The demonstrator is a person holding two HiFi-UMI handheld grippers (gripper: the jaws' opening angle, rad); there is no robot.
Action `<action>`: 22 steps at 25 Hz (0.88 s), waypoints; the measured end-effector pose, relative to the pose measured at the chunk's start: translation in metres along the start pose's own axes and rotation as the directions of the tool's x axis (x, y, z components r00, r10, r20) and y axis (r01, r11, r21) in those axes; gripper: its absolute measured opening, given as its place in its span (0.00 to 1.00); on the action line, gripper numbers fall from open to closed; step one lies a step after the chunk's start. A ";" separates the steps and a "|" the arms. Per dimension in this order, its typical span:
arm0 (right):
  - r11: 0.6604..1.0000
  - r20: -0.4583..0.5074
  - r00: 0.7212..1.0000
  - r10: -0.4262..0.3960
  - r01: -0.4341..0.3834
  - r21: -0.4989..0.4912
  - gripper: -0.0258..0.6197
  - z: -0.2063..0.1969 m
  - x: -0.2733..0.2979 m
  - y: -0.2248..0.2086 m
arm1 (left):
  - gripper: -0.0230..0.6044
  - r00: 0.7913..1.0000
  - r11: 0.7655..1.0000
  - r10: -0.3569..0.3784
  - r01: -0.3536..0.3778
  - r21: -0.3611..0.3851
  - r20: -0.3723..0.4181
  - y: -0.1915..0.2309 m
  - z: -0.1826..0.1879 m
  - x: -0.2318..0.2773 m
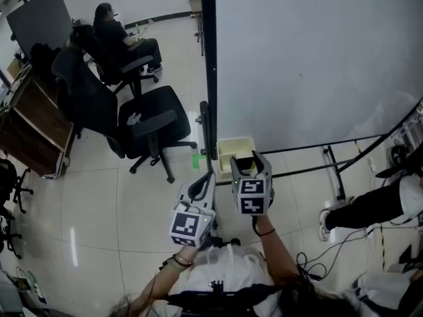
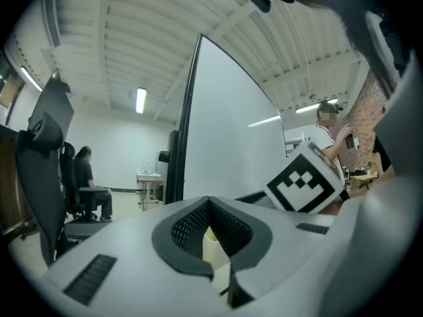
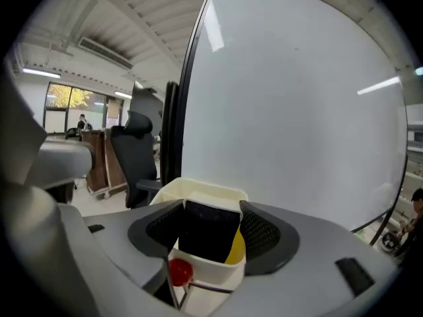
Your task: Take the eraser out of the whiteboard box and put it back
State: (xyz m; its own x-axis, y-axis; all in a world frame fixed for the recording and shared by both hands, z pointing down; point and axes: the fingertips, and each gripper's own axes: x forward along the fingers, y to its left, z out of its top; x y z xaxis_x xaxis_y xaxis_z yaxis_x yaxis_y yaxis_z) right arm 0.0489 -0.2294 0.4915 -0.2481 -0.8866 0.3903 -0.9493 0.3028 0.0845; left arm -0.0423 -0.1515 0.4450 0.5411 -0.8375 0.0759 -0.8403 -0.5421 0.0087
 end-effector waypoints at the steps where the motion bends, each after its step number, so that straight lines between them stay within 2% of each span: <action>1: 1.000 0.031 1.000 0.005 -0.006 0.015 0.48 0.009 -0.007 -0.002 | 0.01 1.000 1.000 0.001 -0.001 0.000 -0.001 0.001 0.000 0.000; 6: 0.998 0.187 0.982 0.041 -0.048 0.031 0.48 0.069 -0.054 -0.006 | 0.01 1.000 1.000 -0.005 0.005 -0.005 -0.005 0.000 0.000 -0.001; 11: 0.997 0.284 0.956 0.067 -0.072 0.007 0.48 0.094 -0.097 -0.008 | 0.01 1.000 1.000 -0.005 0.005 -0.003 -0.014 0.002 -0.001 -0.001; 16: 0.996 0.284 0.956 0.068 -0.080 0.029 0.48 0.093 -0.103 -0.012 | 0.01 1.000 0.997 -0.016 0.017 0.070 -0.011 -0.007 0.007 -0.002; 19: 0.995 0.278 0.958 0.070 -0.086 0.045 0.48 0.090 -0.101 -0.012 | 0.01 0.999 0.999 -0.039 0.038 0.026 0.013 -0.011 0.008 -0.001; 22: 0.995 0.257 0.964 0.066 -0.082 0.053 0.48 0.087 -0.100 -0.011 | 0.01 0.999 0.999 -0.035 0.035 0.004 -0.003 -0.010 0.002 -0.001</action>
State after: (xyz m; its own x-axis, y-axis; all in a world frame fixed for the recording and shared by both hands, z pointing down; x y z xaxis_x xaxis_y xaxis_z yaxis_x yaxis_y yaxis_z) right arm 0.0672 -0.1749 0.3717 -0.3515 -0.9248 0.1459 -0.9346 0.3557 0.0034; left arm -0.0347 -0.1451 0.4427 0.5701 -0.8179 0.0782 -0.8207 -0.5713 0.0077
